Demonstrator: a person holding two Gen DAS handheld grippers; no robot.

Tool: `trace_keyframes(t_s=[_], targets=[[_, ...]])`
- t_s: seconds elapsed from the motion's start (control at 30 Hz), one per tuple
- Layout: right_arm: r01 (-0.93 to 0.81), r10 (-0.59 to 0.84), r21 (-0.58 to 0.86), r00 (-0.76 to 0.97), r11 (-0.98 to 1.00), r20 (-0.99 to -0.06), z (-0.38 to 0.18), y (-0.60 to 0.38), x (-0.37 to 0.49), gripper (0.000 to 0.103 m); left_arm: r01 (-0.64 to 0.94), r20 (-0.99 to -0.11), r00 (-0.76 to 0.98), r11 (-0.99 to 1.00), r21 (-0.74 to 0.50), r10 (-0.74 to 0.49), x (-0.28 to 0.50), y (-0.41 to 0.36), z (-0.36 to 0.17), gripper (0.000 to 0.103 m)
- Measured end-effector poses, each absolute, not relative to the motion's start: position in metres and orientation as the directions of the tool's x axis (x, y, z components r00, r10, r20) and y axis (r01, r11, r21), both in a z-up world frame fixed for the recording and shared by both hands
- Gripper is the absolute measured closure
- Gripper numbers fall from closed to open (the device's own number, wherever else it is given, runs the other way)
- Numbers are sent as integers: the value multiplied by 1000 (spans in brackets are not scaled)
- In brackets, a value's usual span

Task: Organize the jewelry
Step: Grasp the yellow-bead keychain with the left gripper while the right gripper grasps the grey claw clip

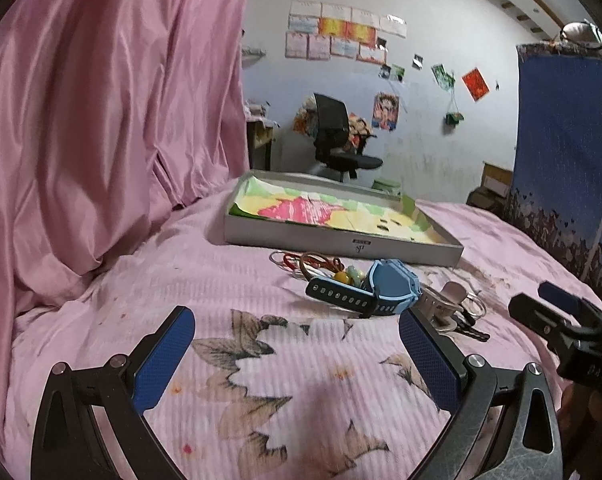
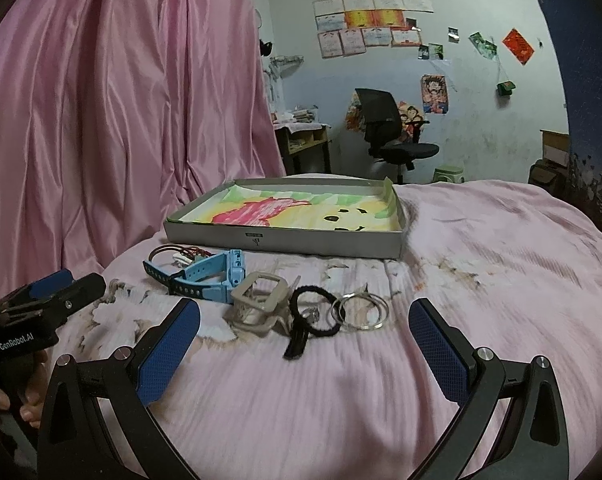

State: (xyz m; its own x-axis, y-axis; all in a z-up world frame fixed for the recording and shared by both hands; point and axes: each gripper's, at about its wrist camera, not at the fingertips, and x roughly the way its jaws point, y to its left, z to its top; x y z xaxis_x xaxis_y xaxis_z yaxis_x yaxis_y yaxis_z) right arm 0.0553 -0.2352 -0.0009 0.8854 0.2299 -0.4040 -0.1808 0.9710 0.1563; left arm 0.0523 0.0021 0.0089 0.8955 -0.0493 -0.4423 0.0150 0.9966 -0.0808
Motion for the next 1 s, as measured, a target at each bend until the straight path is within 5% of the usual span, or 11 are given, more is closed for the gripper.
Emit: trace_keyframes(t_s=[0.13, 0.37, 0.8, 1.0], targets=[[-207, 258, 164, 865, 965, -431, 1, -236, 72, 3, 53, -489, 865, 990, -128, -109, 68, 2, 9, 0], [-232, 304, 203, 813, 951, -496, -8, -236, 97, 41, 82, -539, 825, 980, -184, -170, 93, 6, 7, 9], [-284, 371, 240, 734, 928, -569, -18, -220, 130, 62, 110, -602, 750, 949, -296, -275, 128, 4, -1, 36], [-289, 387, 258, 718, 922, -579, -23, -218, 135, 67, 98, -599, 750, 942, -320, -281, 134, 6, -2, 39]])
